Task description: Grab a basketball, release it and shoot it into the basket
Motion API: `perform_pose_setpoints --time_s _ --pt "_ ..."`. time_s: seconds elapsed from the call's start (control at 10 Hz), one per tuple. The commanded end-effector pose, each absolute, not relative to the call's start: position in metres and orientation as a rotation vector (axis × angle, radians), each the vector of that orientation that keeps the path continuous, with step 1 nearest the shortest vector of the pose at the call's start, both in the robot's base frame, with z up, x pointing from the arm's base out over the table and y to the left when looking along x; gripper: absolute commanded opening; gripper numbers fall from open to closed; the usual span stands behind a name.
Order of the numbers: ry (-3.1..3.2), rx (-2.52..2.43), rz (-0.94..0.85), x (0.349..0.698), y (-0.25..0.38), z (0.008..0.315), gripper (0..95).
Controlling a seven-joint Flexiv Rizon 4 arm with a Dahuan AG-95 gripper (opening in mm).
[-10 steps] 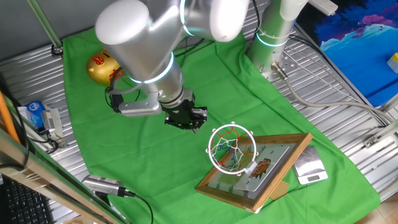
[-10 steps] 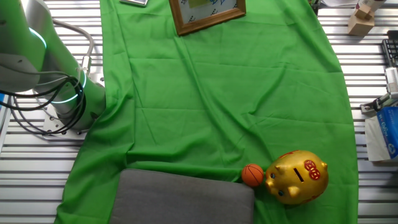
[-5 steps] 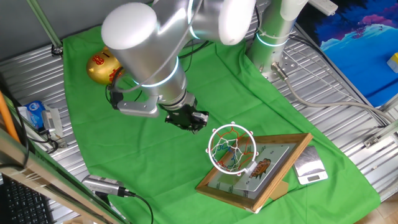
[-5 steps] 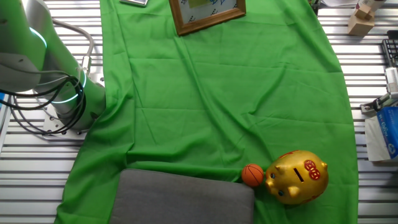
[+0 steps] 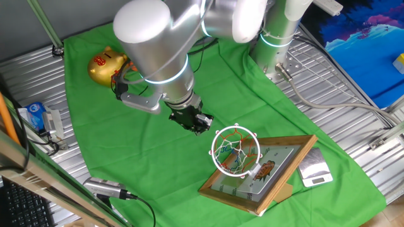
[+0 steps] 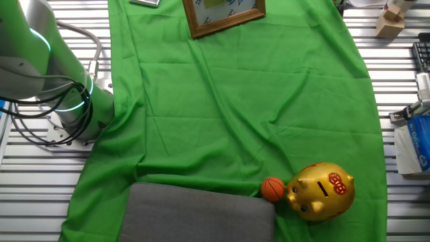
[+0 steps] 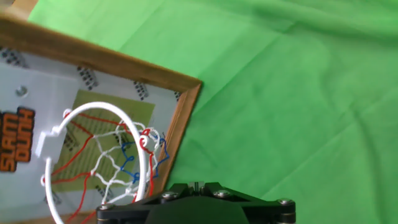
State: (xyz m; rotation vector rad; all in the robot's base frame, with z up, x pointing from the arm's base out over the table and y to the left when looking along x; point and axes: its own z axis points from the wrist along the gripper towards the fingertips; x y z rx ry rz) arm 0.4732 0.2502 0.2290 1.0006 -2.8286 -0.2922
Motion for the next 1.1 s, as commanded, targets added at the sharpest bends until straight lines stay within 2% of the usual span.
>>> perform_pose_setpoints --time_s 0.1,0.6,1.1 --pt "-2.814 1.044 -0.286 0.473 0.25 0.229 0.0" --pt "-2.798 1.095 -0.299 0.476 0.213 0.232 0.0" --pt "-2.711 1.294 -0.319 0.518 0.136 0.222 0.0"
